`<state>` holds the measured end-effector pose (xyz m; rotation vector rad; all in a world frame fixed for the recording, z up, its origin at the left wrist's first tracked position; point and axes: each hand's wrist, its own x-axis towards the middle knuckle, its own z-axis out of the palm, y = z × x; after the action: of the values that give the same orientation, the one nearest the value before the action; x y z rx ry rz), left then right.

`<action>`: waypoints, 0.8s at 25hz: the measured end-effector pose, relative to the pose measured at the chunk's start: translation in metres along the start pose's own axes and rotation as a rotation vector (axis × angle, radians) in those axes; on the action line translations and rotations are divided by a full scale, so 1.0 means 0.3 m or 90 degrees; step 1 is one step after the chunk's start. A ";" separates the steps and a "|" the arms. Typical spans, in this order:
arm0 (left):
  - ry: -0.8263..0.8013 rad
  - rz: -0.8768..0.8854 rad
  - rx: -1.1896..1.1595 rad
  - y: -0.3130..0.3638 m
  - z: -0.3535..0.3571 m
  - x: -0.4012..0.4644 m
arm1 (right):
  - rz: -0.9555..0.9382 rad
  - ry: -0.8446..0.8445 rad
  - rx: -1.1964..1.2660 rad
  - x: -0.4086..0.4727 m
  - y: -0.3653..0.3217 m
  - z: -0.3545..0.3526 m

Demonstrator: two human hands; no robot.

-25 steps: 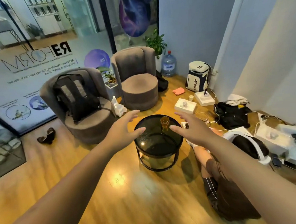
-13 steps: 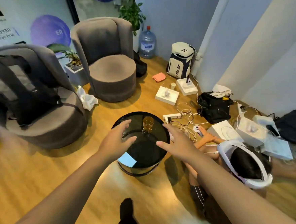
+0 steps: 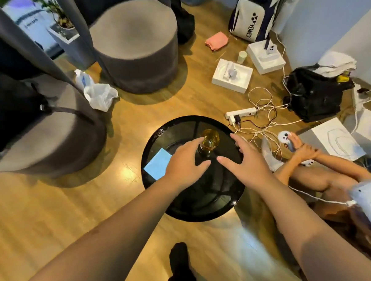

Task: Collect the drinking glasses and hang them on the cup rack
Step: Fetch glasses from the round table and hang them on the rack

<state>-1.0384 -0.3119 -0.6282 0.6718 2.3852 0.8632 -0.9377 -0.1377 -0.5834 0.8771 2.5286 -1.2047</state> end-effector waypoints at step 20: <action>0.029 -0.060 0.102 -0.243 0.495 0.604 | 0.084 -0.038 0.020 0.182 0.454 0.177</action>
<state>-1.1032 -0.1886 -0.8301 0.6006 2.5242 0.6593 -0.9042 -0.0882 -0.7276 0.9830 2.3703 -1.2131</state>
